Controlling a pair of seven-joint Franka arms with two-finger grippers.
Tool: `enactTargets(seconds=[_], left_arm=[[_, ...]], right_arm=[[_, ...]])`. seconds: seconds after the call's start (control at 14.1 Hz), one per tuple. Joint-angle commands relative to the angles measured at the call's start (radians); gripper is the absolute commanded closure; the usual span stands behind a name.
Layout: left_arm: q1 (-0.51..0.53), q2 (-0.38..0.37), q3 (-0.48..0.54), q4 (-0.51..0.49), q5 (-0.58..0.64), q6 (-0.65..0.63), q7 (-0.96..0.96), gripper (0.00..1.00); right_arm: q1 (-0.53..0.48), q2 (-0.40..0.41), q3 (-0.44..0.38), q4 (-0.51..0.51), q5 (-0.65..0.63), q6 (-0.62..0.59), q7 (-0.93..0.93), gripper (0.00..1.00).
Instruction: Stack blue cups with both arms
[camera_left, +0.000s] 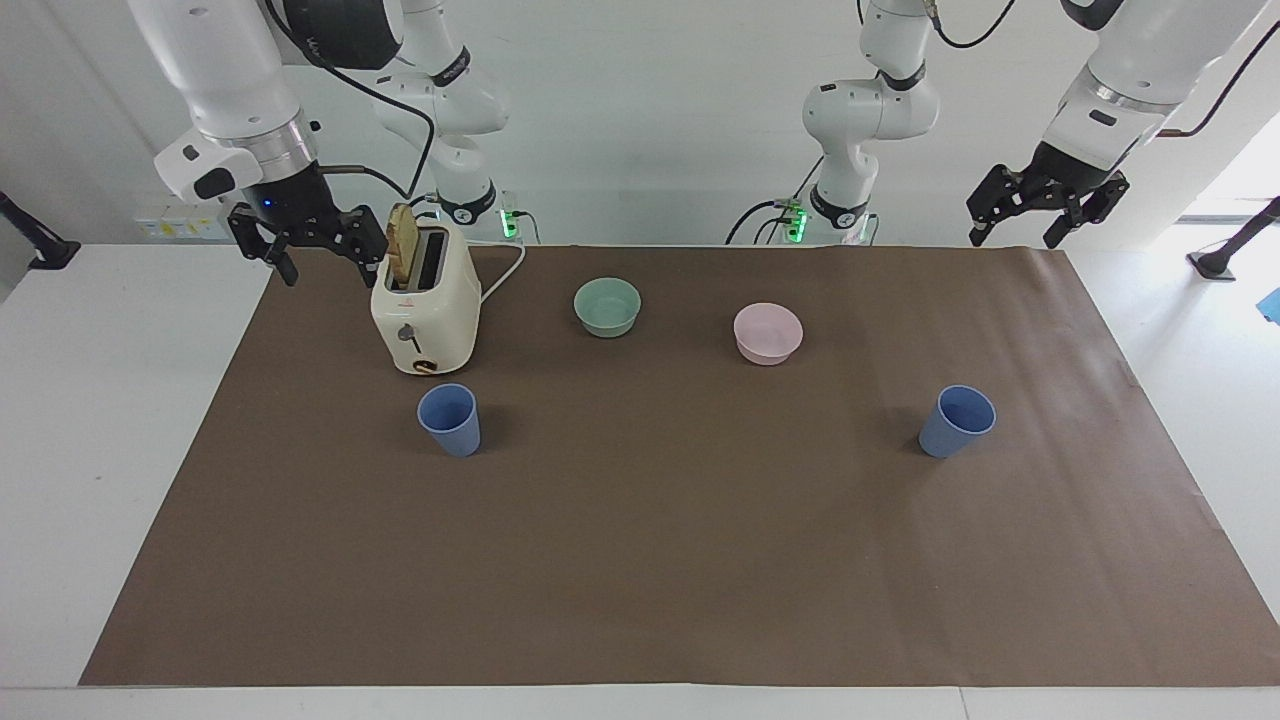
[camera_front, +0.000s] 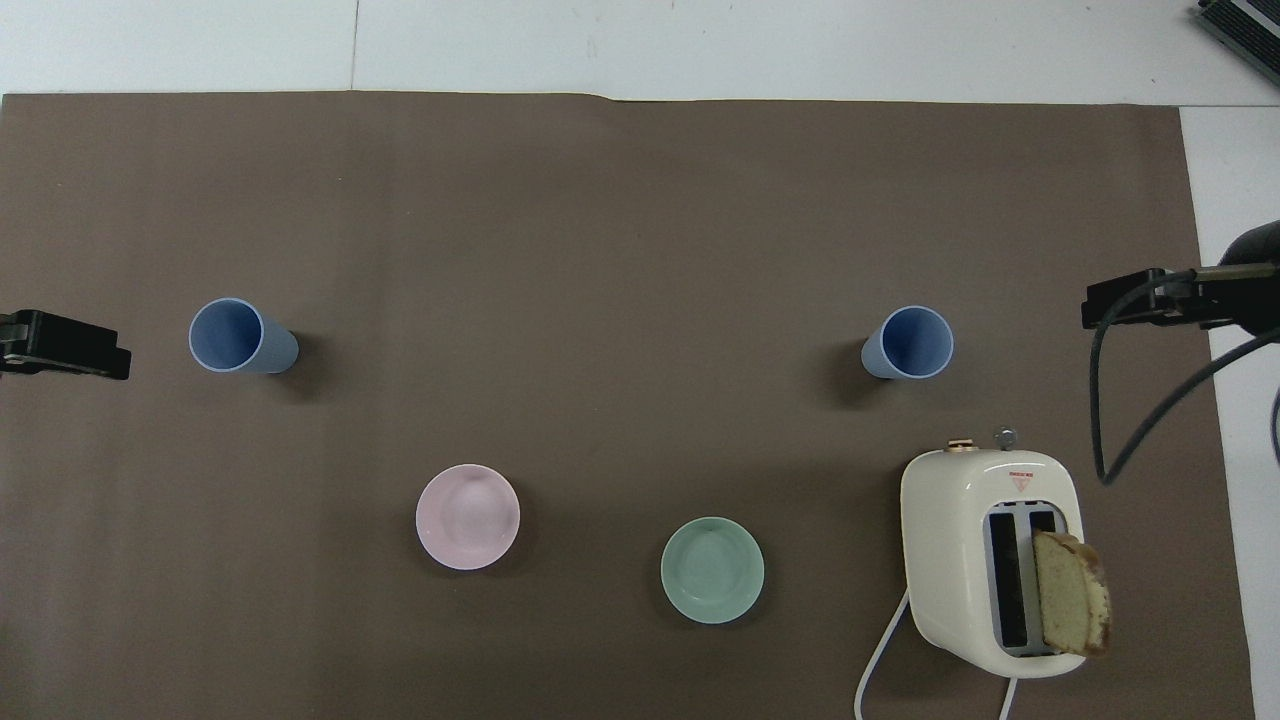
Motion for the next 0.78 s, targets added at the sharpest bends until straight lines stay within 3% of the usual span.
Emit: enactTargets(seconds=[0.0,0.71], left_arm=[[0.003,-0.008,0.006,-0.005,0.001,-0.015,0.005,0.0],[-0.011,-0.003,0.004,0.002,0.001,-0.002,-0.003,0.0]], right_arm=[[-0.008,0.004,0.003,0.009,-0.003,-0.004,0.011,0.0],[-0.008,0.004,0.003,0.009,-0.003,-0.004,0.011,0.0]])
